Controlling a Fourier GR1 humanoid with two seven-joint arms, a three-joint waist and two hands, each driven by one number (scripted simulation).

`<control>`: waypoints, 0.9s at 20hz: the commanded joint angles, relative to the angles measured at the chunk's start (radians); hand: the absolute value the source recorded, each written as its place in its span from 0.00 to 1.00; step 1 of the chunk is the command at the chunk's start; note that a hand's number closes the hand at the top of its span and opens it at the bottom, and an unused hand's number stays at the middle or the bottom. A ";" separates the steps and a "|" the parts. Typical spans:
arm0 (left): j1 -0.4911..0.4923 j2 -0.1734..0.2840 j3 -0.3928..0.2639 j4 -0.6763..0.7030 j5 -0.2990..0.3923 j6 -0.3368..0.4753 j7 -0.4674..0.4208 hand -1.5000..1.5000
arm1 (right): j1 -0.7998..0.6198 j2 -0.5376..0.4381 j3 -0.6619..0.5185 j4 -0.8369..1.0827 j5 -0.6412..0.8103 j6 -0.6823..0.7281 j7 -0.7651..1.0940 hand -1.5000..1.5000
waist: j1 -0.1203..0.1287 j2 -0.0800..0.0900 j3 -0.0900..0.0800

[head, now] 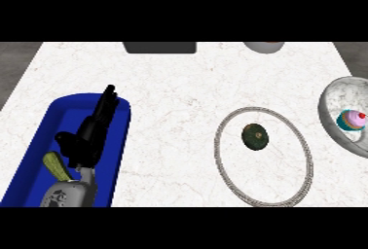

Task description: Pick the cupcake from the placemat and place it in the bowl

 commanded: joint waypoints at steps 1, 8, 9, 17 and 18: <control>-0.053 0.024 0.043 0.050 0.016 -0.020 -0.007 0.50 | 0.011 -0.036 -0.034 -0.041 -0.079 0.070 0.080 0.00 | -0.005 -0.001 0.000; -0.004 -0.005 0.017 0.006 0.000 -0.001 -0.009 0.50 | 0.167 -0.067 -0.152 -0.062 -0.262 0.258 0.032 0.00 | -0.010 -0.002 0.000; 0.016 0.002 0.009 -0.007 -0.007 -0.005 0.010 0.50 | 0.178 -0.138 -0.175 -0.007 -0.279 0.335 0.010 0.00 | -0.007 -0.001 0.000; 0.022 -0.023 -0.015 -0.090 -0.027 0.018 0.051 0.50 | 0.287 -0.144 -0.166 0.013 -0.336 0.451 -0.087 0.00 | 0.000 -0.001 0.000; 0.068 0.004 0.003 -0.080 -0.009 -0.020 0.026 0.50 | 0.298 -0.095 -0.143 -0.037 -0.332 0.400 -0.082 0.00 | 0.000 -0.001 0.000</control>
